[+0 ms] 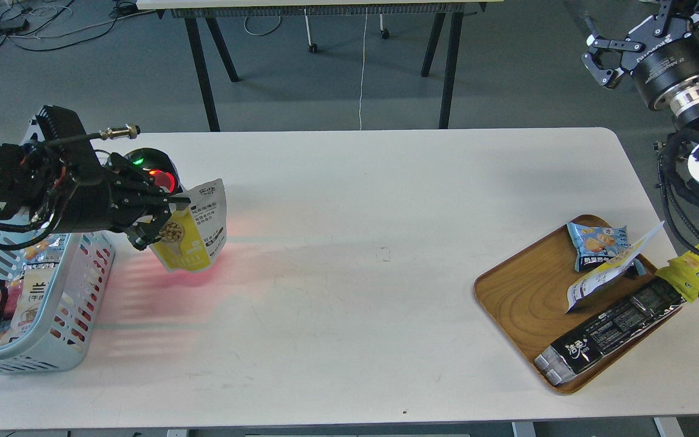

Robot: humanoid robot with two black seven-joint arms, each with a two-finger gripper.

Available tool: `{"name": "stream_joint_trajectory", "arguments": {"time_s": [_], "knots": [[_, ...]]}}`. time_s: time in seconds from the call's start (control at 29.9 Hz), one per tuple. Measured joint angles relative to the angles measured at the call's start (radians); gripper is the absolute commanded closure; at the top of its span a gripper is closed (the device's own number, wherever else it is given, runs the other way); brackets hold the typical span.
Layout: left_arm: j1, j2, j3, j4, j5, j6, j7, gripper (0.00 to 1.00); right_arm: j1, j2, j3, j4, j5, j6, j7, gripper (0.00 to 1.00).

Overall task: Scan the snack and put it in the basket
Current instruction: 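Hold the yellow bag in front of the barcode scanner with the left gripper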

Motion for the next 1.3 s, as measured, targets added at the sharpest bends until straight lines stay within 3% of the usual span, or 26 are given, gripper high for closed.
{"name": "stream_joint_trajectory", "arguments": {"time_s": [1.3], "knots": [[-0.035,-0.017,-0.016,0.021,0.0,0.001,0.018,0.99,0.002,-0.002,0.01,0.001,0.0,-0.003,0.0,0.01]]}}
